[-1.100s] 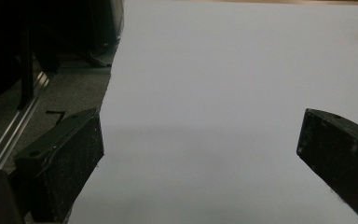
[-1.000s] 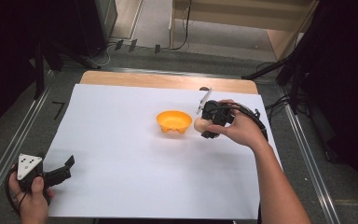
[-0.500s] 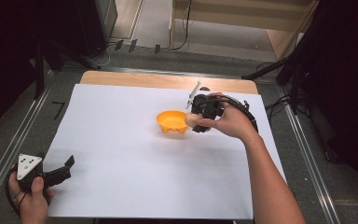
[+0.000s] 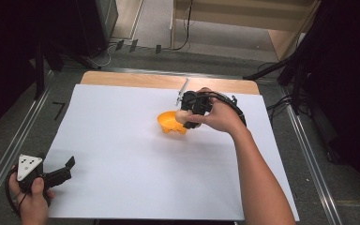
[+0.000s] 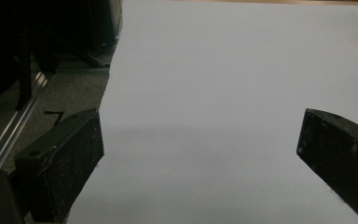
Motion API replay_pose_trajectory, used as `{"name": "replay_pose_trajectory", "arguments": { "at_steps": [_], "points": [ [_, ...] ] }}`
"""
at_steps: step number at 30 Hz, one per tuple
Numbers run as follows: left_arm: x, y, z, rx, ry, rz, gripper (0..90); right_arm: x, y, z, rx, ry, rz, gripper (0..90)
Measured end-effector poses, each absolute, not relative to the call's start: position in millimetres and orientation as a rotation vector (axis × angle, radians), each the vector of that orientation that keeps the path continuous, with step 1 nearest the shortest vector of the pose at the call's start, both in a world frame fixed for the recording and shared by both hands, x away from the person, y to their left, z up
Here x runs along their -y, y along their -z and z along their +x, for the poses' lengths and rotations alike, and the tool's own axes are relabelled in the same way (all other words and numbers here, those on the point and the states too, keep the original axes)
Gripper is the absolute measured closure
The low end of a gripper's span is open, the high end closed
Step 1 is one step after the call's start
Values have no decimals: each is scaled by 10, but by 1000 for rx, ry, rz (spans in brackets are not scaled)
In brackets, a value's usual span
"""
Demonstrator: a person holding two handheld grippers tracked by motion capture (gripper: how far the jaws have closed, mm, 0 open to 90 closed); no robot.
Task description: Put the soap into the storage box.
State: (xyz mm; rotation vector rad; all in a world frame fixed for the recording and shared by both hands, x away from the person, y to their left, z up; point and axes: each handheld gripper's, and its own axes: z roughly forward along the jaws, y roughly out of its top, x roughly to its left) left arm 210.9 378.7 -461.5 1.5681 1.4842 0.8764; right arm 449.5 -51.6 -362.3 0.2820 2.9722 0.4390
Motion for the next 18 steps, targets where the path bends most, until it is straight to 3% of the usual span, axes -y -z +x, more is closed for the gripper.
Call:
{"name": "replay_pose_trajectory", "arguments": {
  "at_steps": [18],
  "points": [
    [-3787,4616,2106,-1481,-877,1561,12,263,3741,4648,-2980,-448,231,327]
  ]
}}
